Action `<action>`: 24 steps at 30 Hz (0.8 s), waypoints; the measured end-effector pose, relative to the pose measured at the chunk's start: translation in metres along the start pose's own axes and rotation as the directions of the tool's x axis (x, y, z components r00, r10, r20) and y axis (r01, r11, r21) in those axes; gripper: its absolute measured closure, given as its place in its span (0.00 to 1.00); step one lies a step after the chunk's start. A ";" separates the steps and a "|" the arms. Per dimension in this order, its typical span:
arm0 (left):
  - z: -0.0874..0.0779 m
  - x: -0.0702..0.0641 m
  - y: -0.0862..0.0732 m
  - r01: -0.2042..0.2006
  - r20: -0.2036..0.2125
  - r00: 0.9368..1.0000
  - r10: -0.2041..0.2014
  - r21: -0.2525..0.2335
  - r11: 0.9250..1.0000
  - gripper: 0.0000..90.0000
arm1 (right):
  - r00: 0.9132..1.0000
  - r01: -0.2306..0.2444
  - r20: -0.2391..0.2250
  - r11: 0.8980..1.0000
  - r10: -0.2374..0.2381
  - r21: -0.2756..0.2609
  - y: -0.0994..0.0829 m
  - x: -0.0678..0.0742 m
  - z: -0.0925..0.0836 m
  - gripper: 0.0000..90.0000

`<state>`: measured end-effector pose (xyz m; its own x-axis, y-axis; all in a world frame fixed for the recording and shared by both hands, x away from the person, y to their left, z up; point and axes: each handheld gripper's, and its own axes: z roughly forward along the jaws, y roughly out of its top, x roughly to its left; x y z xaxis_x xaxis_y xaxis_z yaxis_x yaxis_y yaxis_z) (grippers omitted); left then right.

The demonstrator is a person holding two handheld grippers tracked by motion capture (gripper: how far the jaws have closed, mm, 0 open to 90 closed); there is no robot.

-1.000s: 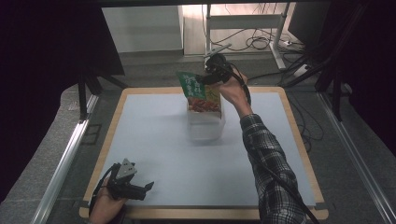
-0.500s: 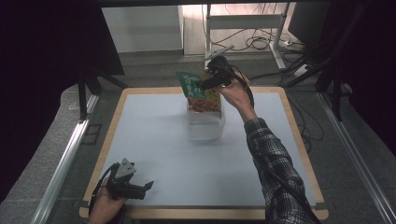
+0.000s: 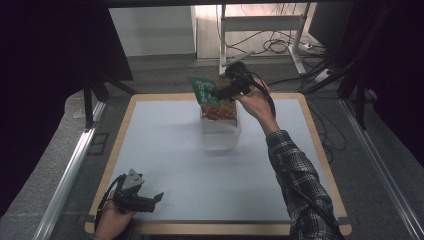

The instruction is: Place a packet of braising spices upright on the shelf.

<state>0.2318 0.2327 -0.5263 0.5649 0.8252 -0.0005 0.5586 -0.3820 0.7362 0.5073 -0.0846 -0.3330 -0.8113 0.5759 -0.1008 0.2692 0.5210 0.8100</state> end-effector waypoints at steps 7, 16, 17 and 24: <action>-0.003 0.003 -0.001 0.036 0.007 0.999 -0.036 -0.033 0.999 0.00 | 1.000 0.001 -0.007 1.000 -0.002 -0.009 -0.003 0.003 -0.008 0.02; -0.005 0.003 -0.002 0.053 0.017 0.998 -0.052 -0.053 0.997 0.00 | 1.000 -0.013 -0.011 1.000 0.013 -0.015 -0.008 0.004 -0.019 0.00; -0.005 0.003 -0.002 0.054 0.021 0.998 -0.053 -0.054 0.997 0.00 | 1.000 -0.015 -0.011 1.000 0.015 -0.016 -0.009 0.004 -0.020 0.00; -0.005 0.003 -0.002 0.057 0.024 0.998 -0.056 -0.050 0.997 0.00 | 1.000 -0.024 -0.015 1.000 0.023 -0.016 -0.016 0.005 -0.028 0.00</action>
<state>0.2290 0.2378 -0.5243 0.5476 0.8347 -0.0579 0.5585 -0.3131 0.7681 0.4840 -0.1077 -0.3306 -0.8126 0.5782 -0.0731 0.2799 0.4971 0.8213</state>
